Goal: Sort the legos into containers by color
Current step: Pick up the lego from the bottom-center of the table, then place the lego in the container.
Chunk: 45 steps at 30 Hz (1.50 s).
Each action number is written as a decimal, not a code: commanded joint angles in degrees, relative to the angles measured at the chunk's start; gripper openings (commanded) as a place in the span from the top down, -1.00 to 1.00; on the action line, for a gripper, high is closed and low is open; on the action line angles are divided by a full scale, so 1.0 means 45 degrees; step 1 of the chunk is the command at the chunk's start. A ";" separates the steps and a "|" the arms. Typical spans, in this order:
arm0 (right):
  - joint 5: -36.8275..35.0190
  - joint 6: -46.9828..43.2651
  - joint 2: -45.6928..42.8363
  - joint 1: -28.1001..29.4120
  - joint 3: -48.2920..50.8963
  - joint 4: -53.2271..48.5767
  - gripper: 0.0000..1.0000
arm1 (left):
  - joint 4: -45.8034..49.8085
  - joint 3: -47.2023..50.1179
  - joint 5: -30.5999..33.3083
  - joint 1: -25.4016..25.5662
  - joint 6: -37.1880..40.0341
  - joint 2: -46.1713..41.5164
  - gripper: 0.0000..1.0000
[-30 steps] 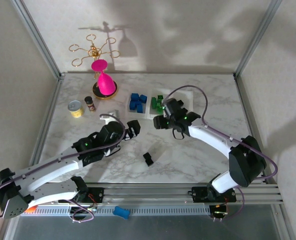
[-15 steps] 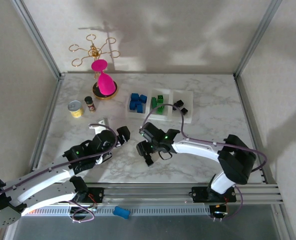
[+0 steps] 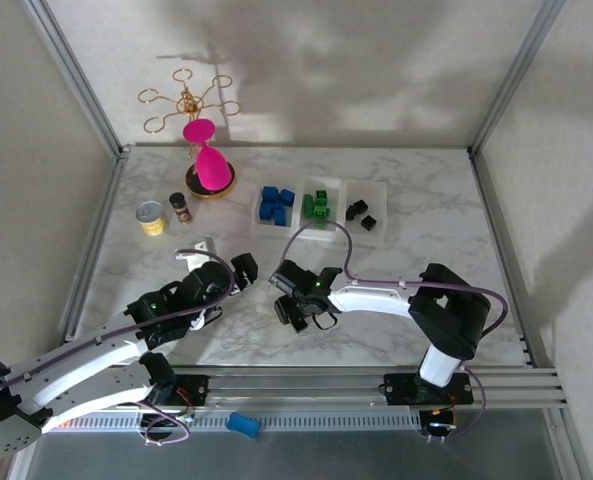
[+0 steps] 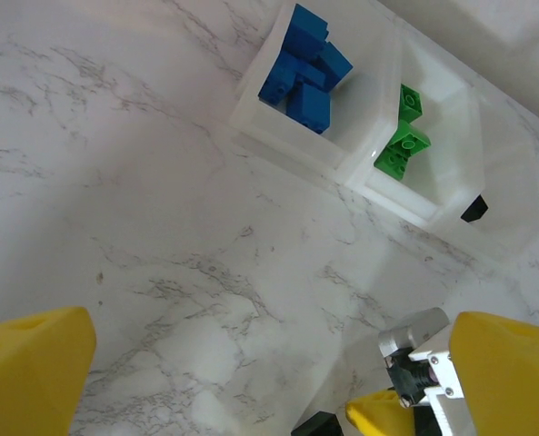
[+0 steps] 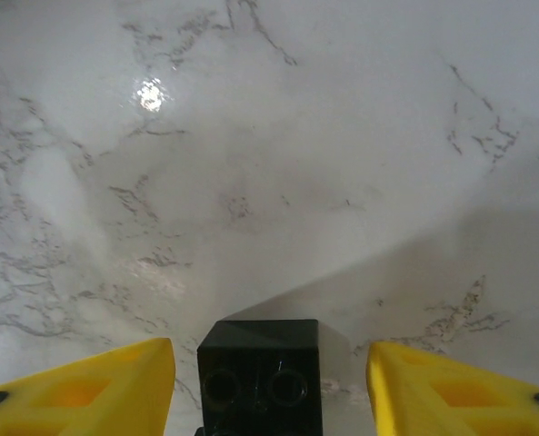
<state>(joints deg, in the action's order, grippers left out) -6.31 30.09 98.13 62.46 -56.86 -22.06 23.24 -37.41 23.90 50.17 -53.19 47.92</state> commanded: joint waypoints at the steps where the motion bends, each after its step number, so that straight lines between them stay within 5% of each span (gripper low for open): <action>1: -0.0106 0.0150 0.0359 0.0128 0.0270 -0.0009 -0.14 | 0.0515 0.0056 0.0441 0.0042 -0.0442 -0.0122 -0.99; 16: -0.0501 0.0516 -0.0053 0.0184 0.0200 -0.0110 0.30 | 0.0350 -0.0232 0.0299 0.0023 -0.0270 0.0306 -0.99; 23: -0.0358 0.0599 -0.1357 -0.0576 0.0221 -0.0109 0.35 | -0.0031 -0.0470 0.0149 0.0022 -0.0009 0.0432 -0.99; 35: -0.0877 -0.0883 -0.3030 -0.5624 -0.0658 -0.0200 0.34 | -0.1902 -0.2234 -0.1178 0.0022 0.1604 0.2954 -0.99; 45: -0.1113 -0.1717 -0.0209 -0.8903 -0.2865 0.1354 0.35 | -0.3231 -0.3680 -0.1997 0.0025 0.2418 0.5392 -0.99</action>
<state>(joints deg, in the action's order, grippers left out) -10.90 24.60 93.25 23.51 -66.52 -18.46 11.49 -51.53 16.56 50.15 -44.49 70.35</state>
